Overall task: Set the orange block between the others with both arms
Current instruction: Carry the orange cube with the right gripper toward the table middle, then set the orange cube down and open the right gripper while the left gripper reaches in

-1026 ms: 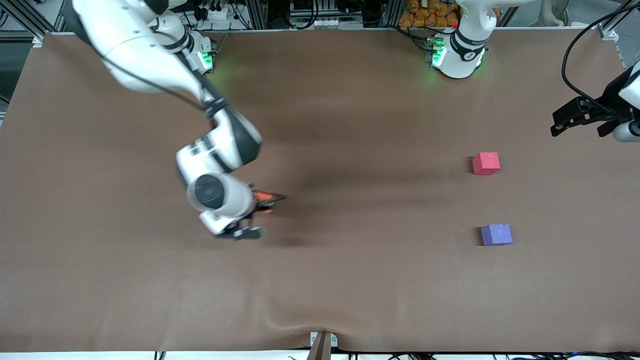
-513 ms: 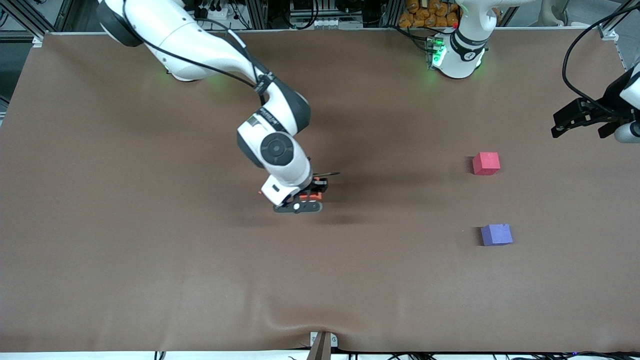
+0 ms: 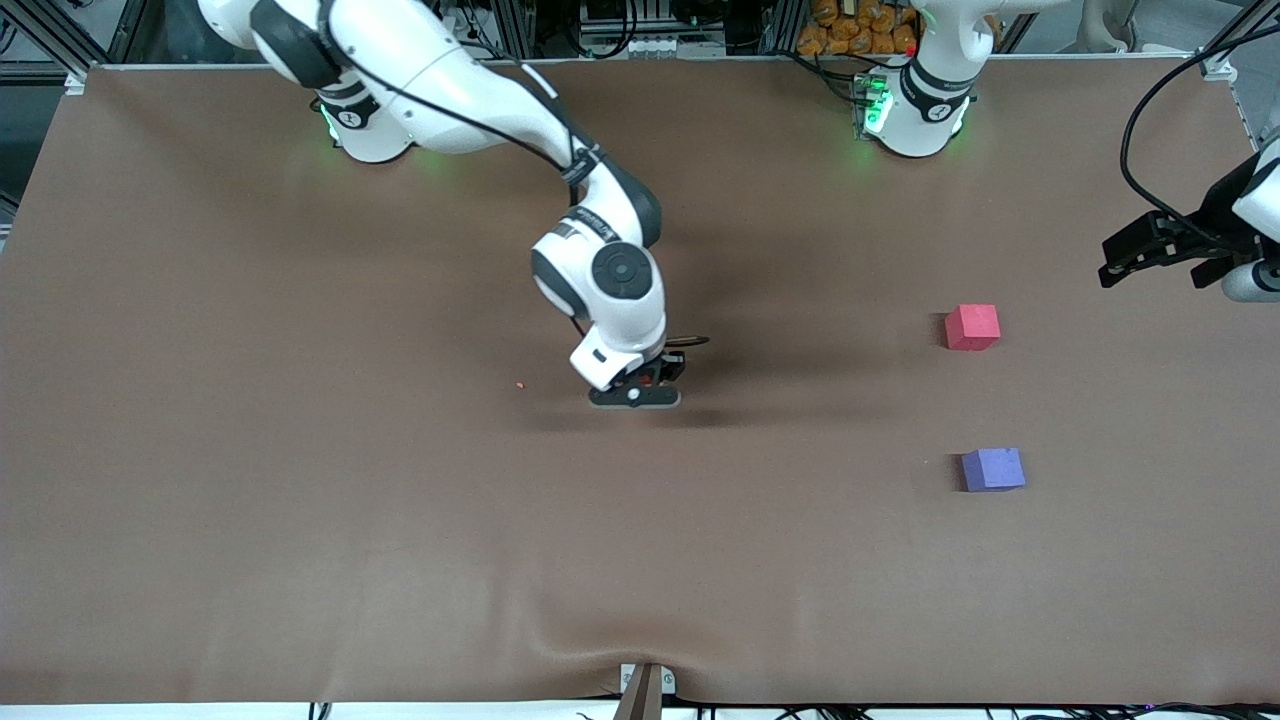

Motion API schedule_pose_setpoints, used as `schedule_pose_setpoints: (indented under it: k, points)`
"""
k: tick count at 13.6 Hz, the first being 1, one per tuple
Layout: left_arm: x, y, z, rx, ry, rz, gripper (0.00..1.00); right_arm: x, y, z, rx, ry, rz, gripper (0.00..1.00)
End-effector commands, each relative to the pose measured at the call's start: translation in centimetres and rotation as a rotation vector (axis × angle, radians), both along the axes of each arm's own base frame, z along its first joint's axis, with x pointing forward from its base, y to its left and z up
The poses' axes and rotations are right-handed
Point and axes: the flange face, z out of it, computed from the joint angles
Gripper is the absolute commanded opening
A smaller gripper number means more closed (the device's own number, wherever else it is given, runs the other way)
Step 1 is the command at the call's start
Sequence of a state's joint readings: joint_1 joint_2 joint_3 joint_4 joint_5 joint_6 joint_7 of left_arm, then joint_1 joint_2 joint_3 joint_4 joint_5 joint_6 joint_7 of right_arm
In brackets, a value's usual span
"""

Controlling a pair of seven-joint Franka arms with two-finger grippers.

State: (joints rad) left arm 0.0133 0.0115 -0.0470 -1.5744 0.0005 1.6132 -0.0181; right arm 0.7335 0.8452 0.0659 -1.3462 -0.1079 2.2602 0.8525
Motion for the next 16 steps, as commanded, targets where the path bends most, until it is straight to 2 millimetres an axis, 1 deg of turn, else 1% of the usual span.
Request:
schedule_pose_setpoints:
  k: [1, 3, 4, 5, 6, 7, 8, 9, 10, 11, 12, 13, 14, 15, 16]
  points:
    - [0.4, -0.3, 0.0, 0.006, -0.01, 0.008, 1.0, 0.7, 0.0, 0.2, -0.013, -0.03, -0.014, 0.07]
    - [0.4, -0.5, -0.1, 0.004, -0.008, 0.006, 1.0, 0.7, 0.0, 0.2, -0.012, -0.031, -0.014, 0.09]
    - [0.4, -0.7, -0.2, 0.004, -0.005, 0.002, 1.0, 0.7, 0.0, 0.2, -0.012, -0.031, -0.014, 0.23]
    - [0.7, -1.0, -0.8, 0.004, 0.004, -0.003, 1.0, 0.7, 0.0, 0.2, -0.012, -0.031, -0.014, 0.49]
    - [1.0, -1.1, -1.1, 0.002, 0.007, -0.006, 1.0, 0.7, 0.0, 0.2, -0.012, -0.031, -0.014, 0.77]
    - [1.3, -1.3, -1.6, 0.002, 0.01, -0.011, 1.0, 0.7, 0.0, 0.2, -0.012, -0.031, -0.016, 1.0]
    - [1.3, -1.7, -1.7, 0.002, 0.012, -0.017, 1.0, 1.0, 0.0, 0.6, -0.003, -0.036, -0.034, 1.0]
    - [1.5, -2.7, -2.2, 0.002, 0.021, -0.032, 1.0, 1.4, -0.1, 1.1, 0.003, -0.041, -0.051, 1.0]
    - [1.7, -3.2, -2.8, 0.003, 0.032, -0.041, 1.0, 1.7, -0.4, 1.4, 0.005, -0.042, -0.057, 1.0]
    - [1.9, -3.6, -3.3, 0.002, 0.039, -0.049, 1.0, 2.2, -0.4, 2.4, 0.012, -0.048, -0.064, 1.0]
    - [2.4, -3.7, -4.4, 0.003, 0.056, -0.051, 1.0, 2.5, -0.6, 3.2, 0.004, -0.043, -0.07, 1.0]
    - [2.8, -4.2, -5.0, 0.007, 0.056, -0.059, 1.0, 3.0, -1.3, 3.9, -0.024, -0.021, -0.083, 1.0]
    - [2.9, -5.4, -5.5, 0.012, 0.06, -0.08, 1.0, 4.1, -2.6, 5.2, -0.052, 0.008, -0.11, 1.0]
    - [3.0, -6.2, -5.8, 0.011, 0.065, -0.093, 1.0, 5.9, -5.3, 6.6, -0.081, 0.051, -0.154, 1.0]
    - [3.1, -7.3, -6.4, 0.011, 0.072, -0.111, 1.0, 7.3, -8.0, 7.0, -0.102, 0.097, -0.173, 1.0]
